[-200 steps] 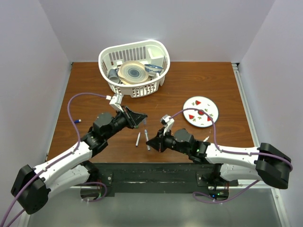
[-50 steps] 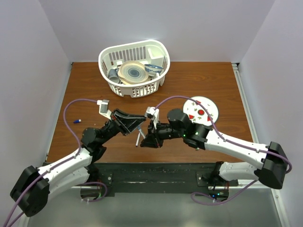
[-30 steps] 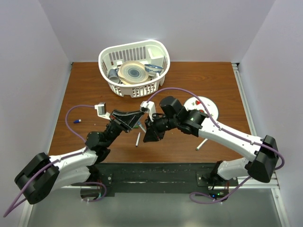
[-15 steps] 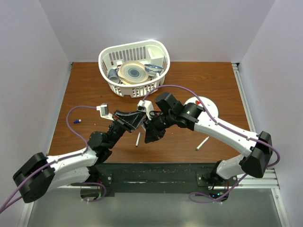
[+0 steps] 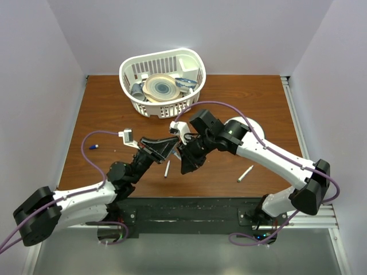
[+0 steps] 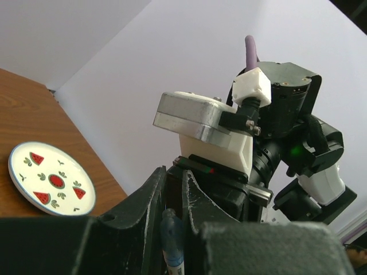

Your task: Insert the pens into the pen caps

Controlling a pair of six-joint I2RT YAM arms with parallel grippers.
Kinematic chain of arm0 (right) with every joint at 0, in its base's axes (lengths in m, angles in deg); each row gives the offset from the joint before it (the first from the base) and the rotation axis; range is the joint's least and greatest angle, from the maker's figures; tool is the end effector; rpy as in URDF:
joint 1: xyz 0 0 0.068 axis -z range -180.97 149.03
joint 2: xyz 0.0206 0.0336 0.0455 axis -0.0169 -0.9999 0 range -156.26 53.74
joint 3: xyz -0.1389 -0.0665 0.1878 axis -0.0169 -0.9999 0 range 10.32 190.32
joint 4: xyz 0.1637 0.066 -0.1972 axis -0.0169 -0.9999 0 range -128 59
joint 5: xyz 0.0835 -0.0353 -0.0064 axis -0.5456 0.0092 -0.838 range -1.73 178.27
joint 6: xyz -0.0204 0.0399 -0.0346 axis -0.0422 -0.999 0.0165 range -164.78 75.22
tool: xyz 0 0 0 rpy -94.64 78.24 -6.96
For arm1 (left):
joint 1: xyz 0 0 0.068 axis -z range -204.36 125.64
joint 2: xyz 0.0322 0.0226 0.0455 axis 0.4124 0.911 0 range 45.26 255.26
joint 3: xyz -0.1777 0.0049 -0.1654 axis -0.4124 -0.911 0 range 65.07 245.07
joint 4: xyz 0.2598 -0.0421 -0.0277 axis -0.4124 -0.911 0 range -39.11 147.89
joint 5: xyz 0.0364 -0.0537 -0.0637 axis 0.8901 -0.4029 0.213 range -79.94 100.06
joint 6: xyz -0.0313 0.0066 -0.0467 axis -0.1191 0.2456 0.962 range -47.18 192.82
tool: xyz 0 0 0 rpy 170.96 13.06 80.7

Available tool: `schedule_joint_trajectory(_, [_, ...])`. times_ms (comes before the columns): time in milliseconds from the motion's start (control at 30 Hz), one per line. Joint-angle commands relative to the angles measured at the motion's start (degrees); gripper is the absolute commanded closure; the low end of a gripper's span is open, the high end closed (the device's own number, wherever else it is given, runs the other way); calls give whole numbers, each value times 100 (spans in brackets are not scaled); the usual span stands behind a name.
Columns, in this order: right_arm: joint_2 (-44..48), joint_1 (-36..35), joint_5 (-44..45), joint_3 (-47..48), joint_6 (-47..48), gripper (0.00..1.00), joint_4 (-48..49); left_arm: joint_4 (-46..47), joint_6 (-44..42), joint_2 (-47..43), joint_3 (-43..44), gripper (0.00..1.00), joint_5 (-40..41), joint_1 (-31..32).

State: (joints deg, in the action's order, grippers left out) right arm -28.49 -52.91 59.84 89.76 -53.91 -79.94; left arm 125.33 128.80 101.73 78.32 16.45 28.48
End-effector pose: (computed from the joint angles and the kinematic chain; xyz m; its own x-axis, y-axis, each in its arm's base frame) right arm 0.1744 0.2533 0.3066 -0.6166 -0.5613 -0.5521 -0.7863 0.4041 0.4673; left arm 0.1345 -0.1702 0.2278 -0.4669 -0.7476 -0.4724 0.6143 0.1101 -0.7814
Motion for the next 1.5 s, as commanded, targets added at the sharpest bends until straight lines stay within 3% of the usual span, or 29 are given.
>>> schedule_joint_trajectory(0, [-55,1019,1481,1441,-677,100,6573,-2094,-158,-145,-342,100,-2845,939])
schedule_joint_trajectory(133, [-415,1028,1323,1513,-1054,100,6819,-1646,-44,442,-96,100,-2934,1044])
schedule_joint_trajectory(467, [-503,1151,1437,1495,-1241,100,7065,-1225,53,918,-175,100,-2783,1316])
schedule_joint_trajectory(600, [-706,1143,1480,1680,-1267,100,7127,-119,421,1586,-270,100,-2898,1492])
schedule_joint_trajectory(667, [-732,1143,1524,1750,-1206,100,7023,-248,335,1491,-306,100,-2793,1492])
schedule_joint_trajectory(833, [-531,1169,1472,1356,-1170,100,6978,-1583,18,191,-298,100,-2494,1185])
schedule_joint_trajectory(1000, [49,1178,1156,-128,-1267,100,7162,-3104,-465,-1371,62,100,-2204,421])
schedule_joint_trajectory(1067, [330,1169,1138,-785,-1337,100,7250,-3692,-693,-1594,343,100,-1907,262])
schedule_joint_trajectory(1167, [699,1169,893,-1516,-1487,100,7487,-3800,-730,-1683,590,100,-1835,209])
schedule_joint_trajectory(1233, [867,1169,751,-1825,-1531,93,7348,-3861,-703,-1552,791,100,-1773,200])
schedule_joint_trajectory(1300, [1104,1169,514,-2037,-1592,79,7268,-3878,-756,-1376,932,100,-1808,183])
schedule_joint_trajectory(1467, [1736,1169,364,-2906,-1619,65,6469,-4257,-1116,-998,1451,100,-1773,-19])
